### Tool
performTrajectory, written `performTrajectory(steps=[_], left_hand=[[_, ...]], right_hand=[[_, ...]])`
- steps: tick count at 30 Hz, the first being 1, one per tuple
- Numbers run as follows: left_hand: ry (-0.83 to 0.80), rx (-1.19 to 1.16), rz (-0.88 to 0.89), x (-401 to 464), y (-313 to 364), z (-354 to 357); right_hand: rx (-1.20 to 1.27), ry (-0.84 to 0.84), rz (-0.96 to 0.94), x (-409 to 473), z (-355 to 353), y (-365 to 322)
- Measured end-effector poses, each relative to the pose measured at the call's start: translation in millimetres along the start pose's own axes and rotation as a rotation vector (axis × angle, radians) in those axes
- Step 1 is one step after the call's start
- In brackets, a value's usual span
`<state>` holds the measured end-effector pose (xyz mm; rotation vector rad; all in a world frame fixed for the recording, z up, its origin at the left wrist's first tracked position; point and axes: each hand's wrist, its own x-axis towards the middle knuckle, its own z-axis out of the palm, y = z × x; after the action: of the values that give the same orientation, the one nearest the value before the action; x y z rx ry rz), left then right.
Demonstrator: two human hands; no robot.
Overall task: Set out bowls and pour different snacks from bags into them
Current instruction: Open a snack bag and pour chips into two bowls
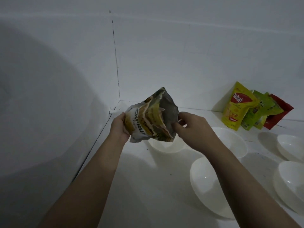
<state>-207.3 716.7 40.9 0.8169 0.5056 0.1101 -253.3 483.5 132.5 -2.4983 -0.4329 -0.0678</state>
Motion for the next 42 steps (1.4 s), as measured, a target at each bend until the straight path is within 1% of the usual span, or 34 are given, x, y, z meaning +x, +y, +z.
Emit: performTrajectory(steps=[3, 4, 6, 8, 10, 12, 15, 18, 20, 26, 28, 32, 35, 39, 42], left_hand=[[-0.007, 0.029, 0.09, 18.4, 18.6, 8.2], [0.0, 0.061, 0.134, 22.9, 23.1, 10.2], [0.055, 0.195, 0.219, 30.0, 27.5, 12.4], [0.108, 0.329, 0.276, 39.1, 26.0, 13.0], [0.146, 0.362, 0.312, 47.5, 22.5, 13.0], [0.171, 0.348, 0.337, 53.7, 20.3, 13.5], [0.18, 0.314, 0.385, 61.6, 18.6, 13.7], [0.176, 0.288, 0.455, 64.8, 24.0, 12.4], [0.161, 0.29, 0.505, 65.9, 29.8, 11.7], [0.127, 0.358, 0.629, 67.9, 37.9, 11.3], [0.119, 0.349, 0.63, 68.2, 37.7, 10.5], [0.107, 0.288, 0.611, 62.7, 35.6, 12.0], [0.109, 0.268, 0.6, 59.3, 36.4, 9.9], [0.113, 0.27, 0.6, 56.1, 38.5, 6.1], [0.119, 0.257, 0.602, 55.3, 39.3, 3.2]], right_hand=[[0.457, -0.07, 0.142, 30.4, 12.8, 13.1], [0.561, -0.073, 0.167, 39.9, 17.8, 18.7], [0.664, -0.032, 0.178, 57.2, 26.0, 28.1], [0.711, 0.01, 0.166, 71.4, 29.6, 29.4], [0.68, 0.052, 0.135, 83.4, 32.7, 27.5], [0.587, 0.114, 0.102, 95.3, 40.1, 29.2], [0.522, 0.192, 0.119, 107.0, 50.0, 35.6], [0.45, 0.243, 0.096, 113.5, 54.0, 40.9], [0.458, 0.23, 0.091, 116.5, 55.7, 42.3], [0.494, 0.271, 0.133, 114.7, 59.2, 45.1], [0.452, 0.276, 0.131, 112.2, 59.6, 45.7], [0.386, 0.316, 0.048, 109.1, 61.4, 38.9], [0.361, 0.313, 0.045, 110.2, 62.5, 37.9], [0.434, 0.292, 0.049, 111.6, 61.9, 39.7], [0.417, 0.268, 0.043, 110.6, 61.3, 35.8]])
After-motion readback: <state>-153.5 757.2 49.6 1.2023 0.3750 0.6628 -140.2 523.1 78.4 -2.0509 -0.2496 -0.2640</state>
